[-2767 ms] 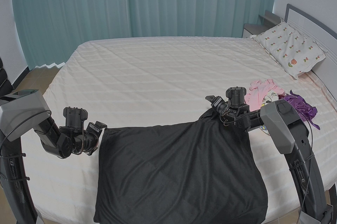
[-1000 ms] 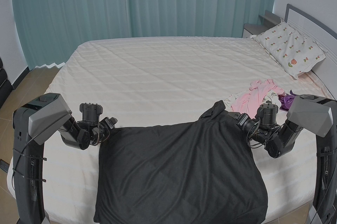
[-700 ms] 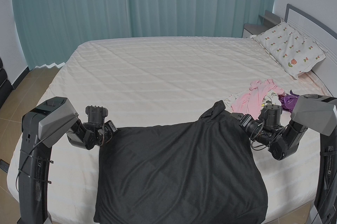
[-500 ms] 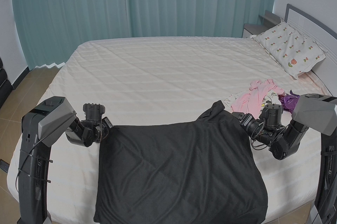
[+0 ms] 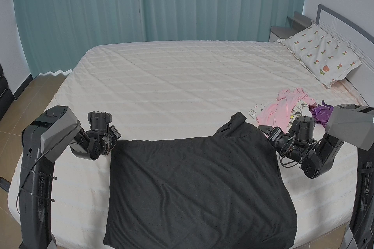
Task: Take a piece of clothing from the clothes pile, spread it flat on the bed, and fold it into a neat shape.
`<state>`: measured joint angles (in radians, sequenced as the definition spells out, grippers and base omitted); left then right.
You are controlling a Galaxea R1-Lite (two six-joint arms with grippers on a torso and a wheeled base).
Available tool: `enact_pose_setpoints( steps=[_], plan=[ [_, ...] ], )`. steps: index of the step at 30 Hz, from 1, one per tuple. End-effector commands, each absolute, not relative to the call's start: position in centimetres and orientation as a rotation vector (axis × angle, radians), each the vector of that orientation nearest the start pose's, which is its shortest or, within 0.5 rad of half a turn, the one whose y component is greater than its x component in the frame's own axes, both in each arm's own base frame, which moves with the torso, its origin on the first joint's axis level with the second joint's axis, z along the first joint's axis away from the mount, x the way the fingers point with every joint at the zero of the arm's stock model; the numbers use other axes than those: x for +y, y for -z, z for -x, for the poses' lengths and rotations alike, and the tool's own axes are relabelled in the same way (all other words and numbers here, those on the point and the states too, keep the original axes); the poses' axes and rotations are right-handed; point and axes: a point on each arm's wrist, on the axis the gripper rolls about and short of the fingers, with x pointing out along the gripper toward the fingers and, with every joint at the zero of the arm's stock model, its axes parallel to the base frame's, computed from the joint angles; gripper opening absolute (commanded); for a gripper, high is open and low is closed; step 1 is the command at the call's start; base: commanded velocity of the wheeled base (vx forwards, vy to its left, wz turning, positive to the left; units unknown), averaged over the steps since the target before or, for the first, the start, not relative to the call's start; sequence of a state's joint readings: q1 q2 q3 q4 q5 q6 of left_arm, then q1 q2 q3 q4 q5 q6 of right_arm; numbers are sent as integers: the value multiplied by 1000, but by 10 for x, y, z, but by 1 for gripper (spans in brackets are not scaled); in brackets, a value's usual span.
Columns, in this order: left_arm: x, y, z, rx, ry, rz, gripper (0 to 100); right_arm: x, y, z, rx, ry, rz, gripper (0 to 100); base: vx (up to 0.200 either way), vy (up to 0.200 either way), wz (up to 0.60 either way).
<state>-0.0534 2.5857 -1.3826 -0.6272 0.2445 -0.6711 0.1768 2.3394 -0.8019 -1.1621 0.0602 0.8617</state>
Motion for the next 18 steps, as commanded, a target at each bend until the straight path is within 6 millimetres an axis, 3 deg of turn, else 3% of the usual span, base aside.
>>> enact_pose_setpoints(
  steps=[1, 2, 5, 8, 9, 11, 12, 14, 15, 18],
  plan=[
    [-19, 28, -472, 475, -374, 597, 100, 66, -13, -370, 459, -60, -828, 100, 0, 0, 0],
    [-19, 27, -472, 473, -373, 599, 100, 66, -13, -369, 461, -59, -828, 100, 0, 0, 0],
    [-8, 1, -464, 438, -386, 661, 100, 64, -16, -357, 481, -52, -824, 100, 0, 0, 0],
    [-5, -13, -450, 449, -366, 688, 100, 61, -17, -347, 501, -42, -822, 100, 0, 0, 0],
    [-4, -24, -436, 473, -339, 714, 100, 57, -17, -340, 512, -28, -824, 100, 0, 0, 0],
    [-4, -24, -436, 473, -339, 714, 100, 57, -17, -340, 512, -28, -824, 100, 0, 0, 0],
    [-5, -38, -408, 515, -308, 767, 100, 54, -19, -324, 527, -18, -819, 100, 0, 0, 0],
    [-5, -38, -408, 515, -308, 767, 100, 54, -19, -324, 527, -18, -819, 100, 0, 0, 0],
    [-9, -48, -371, 583, -277, 811, 100, 51, -18, -303, 538, -15, -815, 100, -200, 0, 0],
    [-15, -50, -332, 673, -228, 839, 100, 50, -13, -283, 552, -16, -809, 100, -200, 0, 0]
  ],
)
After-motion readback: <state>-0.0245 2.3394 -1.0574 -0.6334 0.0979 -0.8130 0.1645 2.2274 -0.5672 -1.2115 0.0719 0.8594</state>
